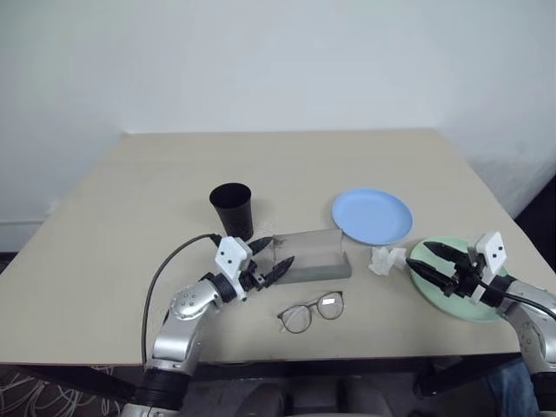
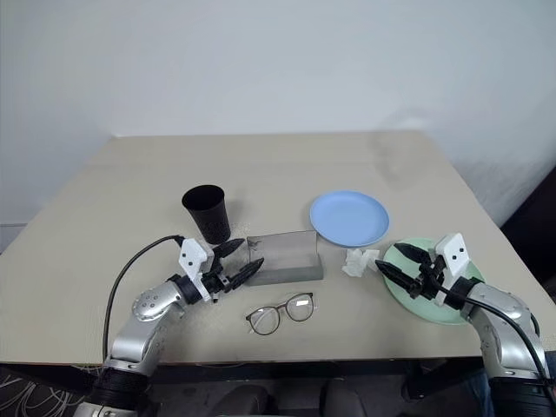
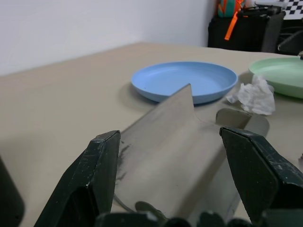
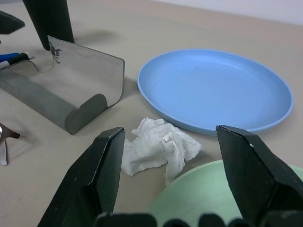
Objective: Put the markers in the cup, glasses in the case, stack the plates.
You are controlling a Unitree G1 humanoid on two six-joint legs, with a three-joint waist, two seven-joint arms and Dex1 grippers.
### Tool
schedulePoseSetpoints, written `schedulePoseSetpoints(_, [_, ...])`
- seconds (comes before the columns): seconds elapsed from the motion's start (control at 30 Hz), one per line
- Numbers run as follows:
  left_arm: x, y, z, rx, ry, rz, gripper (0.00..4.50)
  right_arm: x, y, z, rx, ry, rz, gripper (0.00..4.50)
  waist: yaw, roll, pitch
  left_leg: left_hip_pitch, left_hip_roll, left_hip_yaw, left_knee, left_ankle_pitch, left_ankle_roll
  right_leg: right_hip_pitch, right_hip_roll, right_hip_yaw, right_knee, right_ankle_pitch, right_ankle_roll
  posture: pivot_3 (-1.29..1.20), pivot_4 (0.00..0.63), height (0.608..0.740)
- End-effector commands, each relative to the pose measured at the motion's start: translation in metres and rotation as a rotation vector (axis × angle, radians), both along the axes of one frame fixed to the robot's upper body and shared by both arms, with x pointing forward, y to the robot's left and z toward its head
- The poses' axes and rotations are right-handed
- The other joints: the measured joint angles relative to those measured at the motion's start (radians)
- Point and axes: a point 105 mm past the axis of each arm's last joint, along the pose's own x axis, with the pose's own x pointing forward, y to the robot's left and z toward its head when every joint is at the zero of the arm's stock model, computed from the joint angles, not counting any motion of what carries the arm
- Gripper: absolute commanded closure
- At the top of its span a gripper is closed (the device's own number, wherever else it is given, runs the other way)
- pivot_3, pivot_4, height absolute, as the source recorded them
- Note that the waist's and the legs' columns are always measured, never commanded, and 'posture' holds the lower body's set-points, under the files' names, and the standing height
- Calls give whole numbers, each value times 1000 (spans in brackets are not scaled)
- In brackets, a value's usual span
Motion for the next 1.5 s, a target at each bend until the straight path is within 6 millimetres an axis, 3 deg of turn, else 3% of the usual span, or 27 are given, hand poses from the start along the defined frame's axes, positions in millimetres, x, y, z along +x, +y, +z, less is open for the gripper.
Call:
schedulePoseSetpoints(0.03, [6, -4, 14, 1, -62, -18, 977, 1, -4, 20, 0, -69, -7, 1174, 0, 0, 0, 0, 0, 0, 0, 0, 0, 0, 0, 0, 0, 0, 0, 0, 0, 740])
schedulePoseSetpoints(0.7, [14, 4, 13, 6, -64, -17, 977, -10, -1, 17, 0, -55, -44, 1174, 0, 0, 0, 0, 0, 0, 1, 0, 0, 0, 0, 0, 0, 0, 0, 0, 0, 740])
schedulePoseSetpoints(1.1, [10, -2, 11, 2, -51, -35, 977, -14, 2, 17, -3, -40, -47, 1174, 1, 0, 0, -1, 0, 0, 1, 0, 0, 0, 0, 0, 0, 0, 0, 0, 0, 740])
schedulePoseSetpoints(1.5, [12, -2, 15, -1, -45, -90, 977, -14, -6, 12, -178, 132, -57, 1174, 1, 0, 0, -1, 0, 0, 2, 0, 0, 0, 0, 0, 0, -1, -1, 0, 0, 740])
